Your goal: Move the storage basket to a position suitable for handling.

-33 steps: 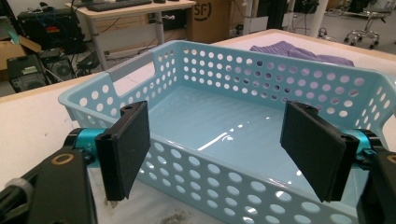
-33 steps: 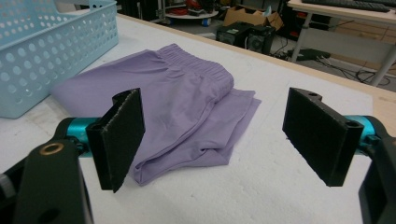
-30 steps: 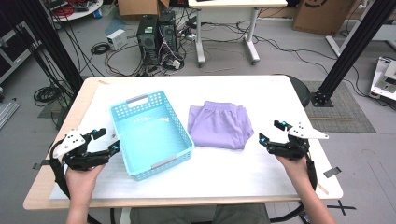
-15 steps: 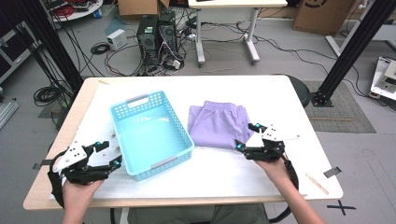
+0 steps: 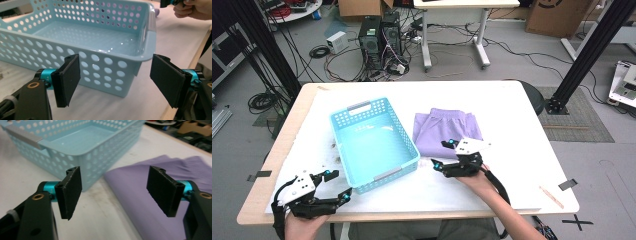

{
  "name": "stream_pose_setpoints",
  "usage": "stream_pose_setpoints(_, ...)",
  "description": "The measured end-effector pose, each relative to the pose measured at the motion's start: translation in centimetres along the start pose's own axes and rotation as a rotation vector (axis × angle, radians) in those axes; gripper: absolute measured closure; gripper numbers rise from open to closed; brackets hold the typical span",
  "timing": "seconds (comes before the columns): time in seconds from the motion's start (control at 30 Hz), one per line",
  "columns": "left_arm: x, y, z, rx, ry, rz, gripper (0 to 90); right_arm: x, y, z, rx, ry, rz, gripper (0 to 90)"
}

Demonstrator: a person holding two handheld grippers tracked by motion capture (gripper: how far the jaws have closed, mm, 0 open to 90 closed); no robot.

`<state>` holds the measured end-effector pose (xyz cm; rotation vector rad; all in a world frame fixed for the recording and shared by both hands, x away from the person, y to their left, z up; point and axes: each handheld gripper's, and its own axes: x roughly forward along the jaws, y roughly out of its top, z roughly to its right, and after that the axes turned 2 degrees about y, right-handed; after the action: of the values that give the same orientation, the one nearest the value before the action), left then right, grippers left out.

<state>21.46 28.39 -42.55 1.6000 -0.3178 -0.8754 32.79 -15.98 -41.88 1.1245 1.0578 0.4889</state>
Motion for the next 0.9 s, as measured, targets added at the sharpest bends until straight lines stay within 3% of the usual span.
stream_pose_setpoints(0.03, 0.4, -0.2, 0.1, -0.004, -0.015, -0.021, 24.4, 1.5, 0.2, -0.6, -0.003, 0.038, -0.024, 29.5)
stream_pose_setpoints(0.07, 0.4, -0.2, 0.1, -0.004, -0.015, -0.021, 24.3, 1.5, 0.2, -0.6, -0.003, 0.038, -0.024, 29.5)
stream_pose_setpoints(0.1, 0.8, -0.4, 0.2, -0.010, -0.020, -0.041, 24.3, 2.9, 0.3, -1.1, -0.002, 0.071, -0.053, 34.4)
stream_pose_setpoints(0.13, 0.8, -0.4, 0.2, -0.010, -0.020, -0.041, 24.4, 2.9, 0.3, -1.1, -0.002, 0.071, -0.053, 34.4)
stream_pose_setpoints(0.17, 1.2, -0.4, 0.0, -0.014, -0.036, -0.047, 24.3, 4.1, 0.4, -1.6, -0.018, 0.090, -0.064, 37.5)
stream_pose_setpoints(0.27, 1.7, -0.3, -0.1, -0.020, -0.056, -0.050, 24.4, 4.9, 0.7, -2.0, -0.026, 0.117, -0.061, 44.3)
stream_pose_setpoints(0.3, 1.9, -0.2, -0.1, -0.021, -0.059, -0.043, 24.1, 5.5, 1.2, -2.5, -0.059, 0.124, -0.064, 47.0)
stream_pose_setpoints(0.33, 2.0, -0.1, -0.1, -0.020, -0.048, -0.046, 24.1, 5.5, 1.2, -2.5, -0.059, 0.124, -0.064, 47.0)
stream_pose_setpoints(0.37, 2.0, 0.1, -0.3, -0.045, -0.045, -0.044, 24.0, 5.6, 1.9, -2.5, -0.063, 0.120, -0.074, 48.0)
stream_pose_setpoints(0.4, 2.0, 0.1, -0.3, -0.045, -0.045, -0.044, 24.4, 5.6, 1.9, -2.5, -0.063, 0.120, -0.074, 48.0)
stream_pose_setpoints(0.43, 1.8, 0.3, -0.6, -0.082, -0.062, -0.014, 25.8, 5.5, 2.4, -2.2, -0.043, 0.137, -0.079, 48.8)
stream_pose_setpoints(0.57, 1.7, 1.1, -0.3, -0.066, -0.043, 0.004, 26.2, 5.1, 3.2, -1.8, -0.010, 0.156, -0.058, 48.8)
stream_pose_setpoints(0.73, 2.8, 2.2, 0.7, -0.087, -0.091, 0.034, 26.3, 3.1, 4.7, -0.3, 0.011, 0.158, -0.034, 48.1)
stream_pose_setpoints(0.77, 4.0, 2.9, 1.7, -0.072, -0.112, 0.033, 26.2, 2.0, 5.0, 0.7, -0.010, 0.105, -0.041, 52.3)
stream_pose_setpoints(0.8, 4.0, 2.9, 1.7, -0.072, -0.112, 0.033, 26.2, 2.0, 5.0, 0.7, -0.010, 0.105, -0.041, 52.3)
stream_pose_setpoints(0.83, 4.9, 3.4, 2.3, -0.060, -0.119, 0.025, 26.2, 0.9, 4.9, 2.0, 0.000, 0.066, -0.033, 54.5)
stream_pose_setpoints(0.87, 5.5, 3.8, 2.7, -0.054, -0.124, 0.025, 26.2, 0.9, 4.9, 2.0, 0.000, 0.066, -0.033, 54.5)
stream_pose_setpoints(0.9, 7.1, 4.6, 3.6, -0.055, -0.143, 0.032, 26.1, 0.0, 4.6, 3.6, 0.043, 0.043, -0.032, 55.1)
